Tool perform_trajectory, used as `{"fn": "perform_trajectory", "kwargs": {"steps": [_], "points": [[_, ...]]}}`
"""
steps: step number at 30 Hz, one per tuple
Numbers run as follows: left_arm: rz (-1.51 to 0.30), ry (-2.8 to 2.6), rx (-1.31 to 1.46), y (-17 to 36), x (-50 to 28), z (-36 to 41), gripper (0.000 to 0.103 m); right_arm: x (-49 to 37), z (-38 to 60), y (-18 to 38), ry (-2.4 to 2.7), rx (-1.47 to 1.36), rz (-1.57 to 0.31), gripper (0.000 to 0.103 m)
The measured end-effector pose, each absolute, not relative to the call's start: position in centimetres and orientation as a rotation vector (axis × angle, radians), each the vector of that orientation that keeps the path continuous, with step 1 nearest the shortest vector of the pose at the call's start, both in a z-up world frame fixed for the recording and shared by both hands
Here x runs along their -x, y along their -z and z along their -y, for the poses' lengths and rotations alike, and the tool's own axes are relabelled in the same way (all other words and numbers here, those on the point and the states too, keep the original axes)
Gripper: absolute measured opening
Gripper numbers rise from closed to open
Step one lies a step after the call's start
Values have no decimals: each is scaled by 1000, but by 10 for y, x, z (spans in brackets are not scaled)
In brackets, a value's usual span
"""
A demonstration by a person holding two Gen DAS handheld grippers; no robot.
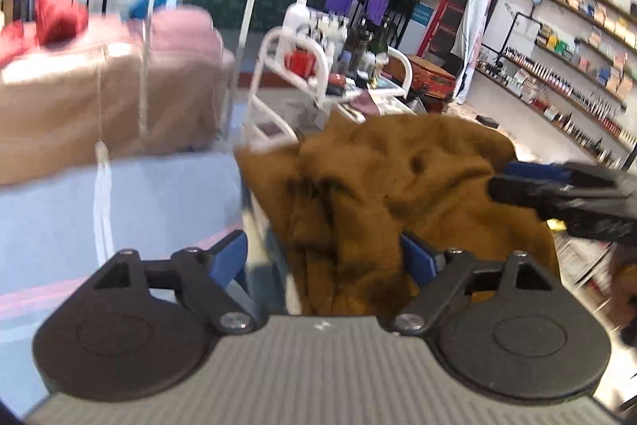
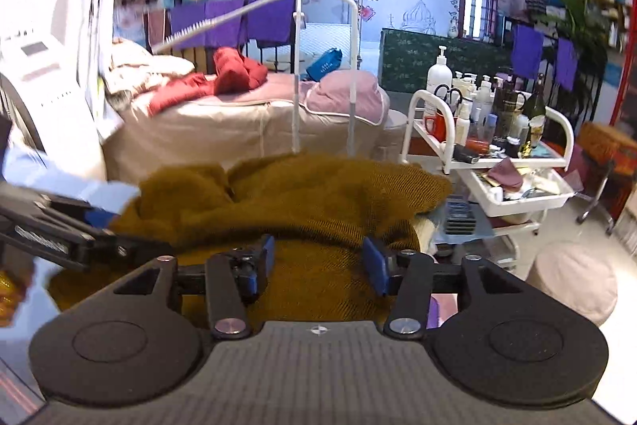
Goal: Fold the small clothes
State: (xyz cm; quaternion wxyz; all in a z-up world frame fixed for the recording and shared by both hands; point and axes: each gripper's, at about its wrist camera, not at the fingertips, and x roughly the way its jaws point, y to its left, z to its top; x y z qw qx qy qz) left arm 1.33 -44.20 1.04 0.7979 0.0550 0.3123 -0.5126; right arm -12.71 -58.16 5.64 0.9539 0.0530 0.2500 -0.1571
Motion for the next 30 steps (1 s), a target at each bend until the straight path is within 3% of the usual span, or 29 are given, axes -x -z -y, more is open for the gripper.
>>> {"fn": "perform_trajectory", "kwargs": {"steps": [1,2,5,8,15,30], "points": [[-629,1103,-144,-22,-9,436,91,129,578,-68,320,-121,-503,103],[-588,1105,-169,-32,-3,428,103,130,571,-79,328,-127,-502,103],[-458,1072,-222,-71,21,395,103,129,541,-98,375,-62,-554,103],[-447,1014,-267,-93,40,373,103,129,523,-108,451,-30,-637,103],[-556,977,-379,-89,67,360,103,116,504,-99,440,-95,-800,103],[-537,921,-406,-85,64,376,103,130,494,-88,461,-137,-829,103]]}}
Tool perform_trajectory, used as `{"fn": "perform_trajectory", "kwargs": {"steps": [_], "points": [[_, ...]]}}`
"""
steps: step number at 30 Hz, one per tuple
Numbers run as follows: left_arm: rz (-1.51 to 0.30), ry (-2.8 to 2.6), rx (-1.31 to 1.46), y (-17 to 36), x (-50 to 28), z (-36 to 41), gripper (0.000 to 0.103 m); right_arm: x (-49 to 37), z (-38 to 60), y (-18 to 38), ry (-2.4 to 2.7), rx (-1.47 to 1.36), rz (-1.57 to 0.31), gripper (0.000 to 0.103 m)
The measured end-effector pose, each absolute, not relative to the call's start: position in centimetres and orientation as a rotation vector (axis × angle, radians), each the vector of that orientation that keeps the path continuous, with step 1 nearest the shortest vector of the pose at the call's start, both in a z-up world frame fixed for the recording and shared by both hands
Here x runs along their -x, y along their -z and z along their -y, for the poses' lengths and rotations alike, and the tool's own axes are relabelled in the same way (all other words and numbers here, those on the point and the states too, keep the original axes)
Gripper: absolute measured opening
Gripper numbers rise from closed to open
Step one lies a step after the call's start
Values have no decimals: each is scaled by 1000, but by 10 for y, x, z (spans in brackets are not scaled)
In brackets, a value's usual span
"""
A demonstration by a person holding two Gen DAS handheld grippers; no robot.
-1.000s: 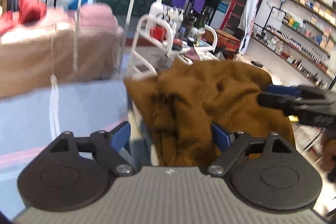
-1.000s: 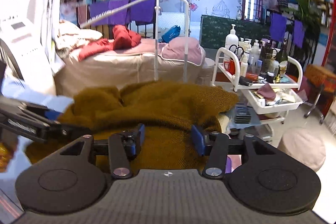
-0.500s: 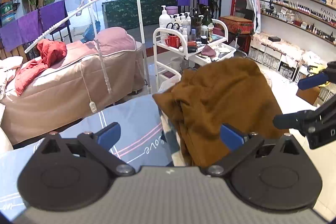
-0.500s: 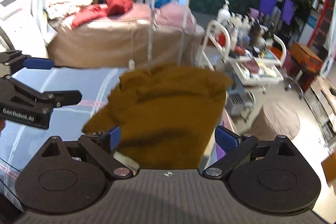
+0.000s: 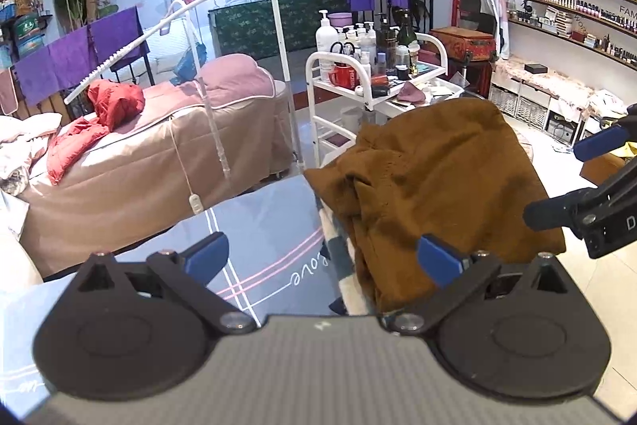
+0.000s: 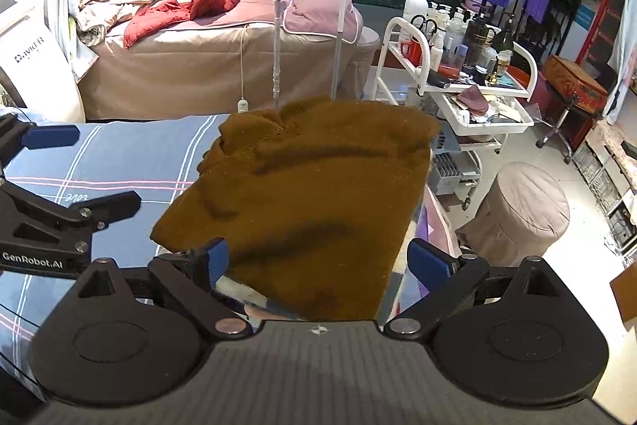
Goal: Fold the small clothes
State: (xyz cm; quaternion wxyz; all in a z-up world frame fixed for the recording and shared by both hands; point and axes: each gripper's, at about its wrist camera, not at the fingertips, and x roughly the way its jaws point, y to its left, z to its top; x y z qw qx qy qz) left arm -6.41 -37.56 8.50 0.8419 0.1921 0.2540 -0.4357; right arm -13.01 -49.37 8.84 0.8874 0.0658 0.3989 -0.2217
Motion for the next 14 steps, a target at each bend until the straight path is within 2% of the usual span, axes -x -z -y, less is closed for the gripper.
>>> {"fn": "perform_trajectory", "kwargs": {"steps": [9,14], "points": [[-550,952,-334,-78,58,378,103,127,493,-86,458,-121,-837,103],[-520,911,-390,-75,64,384,103,128,498,-83,473,-139,-840,103]]}}
